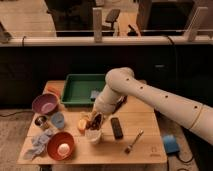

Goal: Place grapes in paper cup

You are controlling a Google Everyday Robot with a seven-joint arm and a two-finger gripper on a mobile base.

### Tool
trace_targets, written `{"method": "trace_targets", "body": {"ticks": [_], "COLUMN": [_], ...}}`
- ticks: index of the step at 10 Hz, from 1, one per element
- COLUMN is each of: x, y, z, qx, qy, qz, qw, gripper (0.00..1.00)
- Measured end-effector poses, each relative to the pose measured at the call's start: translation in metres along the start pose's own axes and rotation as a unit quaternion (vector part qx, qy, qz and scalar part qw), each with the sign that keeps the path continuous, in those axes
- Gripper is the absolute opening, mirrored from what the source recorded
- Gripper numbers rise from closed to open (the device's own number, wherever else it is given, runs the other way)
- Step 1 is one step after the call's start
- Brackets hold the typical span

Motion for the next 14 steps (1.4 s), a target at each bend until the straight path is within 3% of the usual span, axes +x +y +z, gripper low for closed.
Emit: {"method": "trace_targets", "body": {"ticks": [14], "x": [-0.012], "y": [0.01], "z": [0.002], "qx": [-0.015], "qy": [-0.028], "qz": [0.005], "qw": [0.9995], "gripper": [0.04]}}
